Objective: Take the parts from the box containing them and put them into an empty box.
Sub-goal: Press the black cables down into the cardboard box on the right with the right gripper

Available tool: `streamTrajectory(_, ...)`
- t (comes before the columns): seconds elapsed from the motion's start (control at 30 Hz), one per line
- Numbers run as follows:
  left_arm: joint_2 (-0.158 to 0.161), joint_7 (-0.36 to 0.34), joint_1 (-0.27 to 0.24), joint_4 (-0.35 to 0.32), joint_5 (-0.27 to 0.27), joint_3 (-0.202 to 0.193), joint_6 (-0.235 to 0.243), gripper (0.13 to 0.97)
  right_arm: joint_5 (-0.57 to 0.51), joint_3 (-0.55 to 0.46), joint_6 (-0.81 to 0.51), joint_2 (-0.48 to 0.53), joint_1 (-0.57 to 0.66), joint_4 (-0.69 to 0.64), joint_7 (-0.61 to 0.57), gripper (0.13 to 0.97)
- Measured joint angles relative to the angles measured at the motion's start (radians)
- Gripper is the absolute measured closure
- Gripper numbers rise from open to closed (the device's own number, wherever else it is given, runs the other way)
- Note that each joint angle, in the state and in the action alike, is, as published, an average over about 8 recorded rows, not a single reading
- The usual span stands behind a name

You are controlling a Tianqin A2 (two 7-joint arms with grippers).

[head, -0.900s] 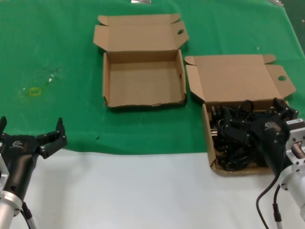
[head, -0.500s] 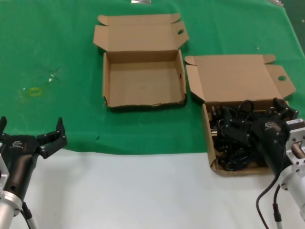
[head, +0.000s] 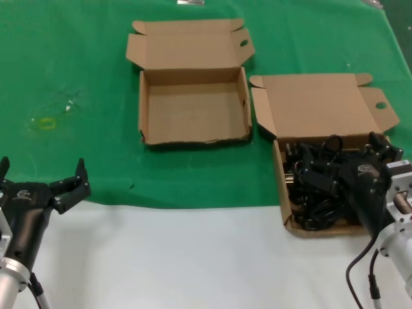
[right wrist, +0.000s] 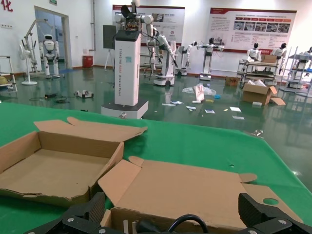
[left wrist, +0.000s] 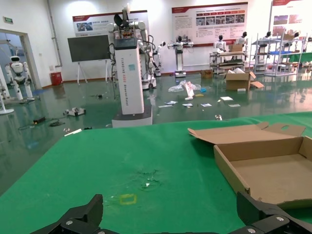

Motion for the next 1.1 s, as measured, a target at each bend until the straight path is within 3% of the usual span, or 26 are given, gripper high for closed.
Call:
streamTrajectory(0.3,0.000,0.000,0.000,0.000,0.000,0.000,0.000,0.162,0.001,0.001,-0.002,-0.001,0.000,-0.001,0.000,0.129)
streamTrajectory(0.63,0.000,0.000,0.000,0.000,0.000,0.000,0.000,0.288,0.012,-0.034,0.001,0.023,0.024,-0.011,0.011,0.129)
streamTrajectory(0.87,0.000,0.000,0.000,0.000,0.000,0.000,0.000,0.442,0.058,-0.135,0.054,0.116,0.058,-0.008,0.013,0.129)
streamTrajectory(1.0,0.000,0.000,0.000,0.000,0.000,0.000,0.000,0.442,0.109,-0.204,0.085,0.198,0.080,0.008,0.008,0.129)
streamTrajectory(1.1,0.000,0.000,0.000,0.000,0.000,0.000,0.000,0.526,0.154,-0.254,0.103,0.268,0.099,0.027,0.007,0.129)
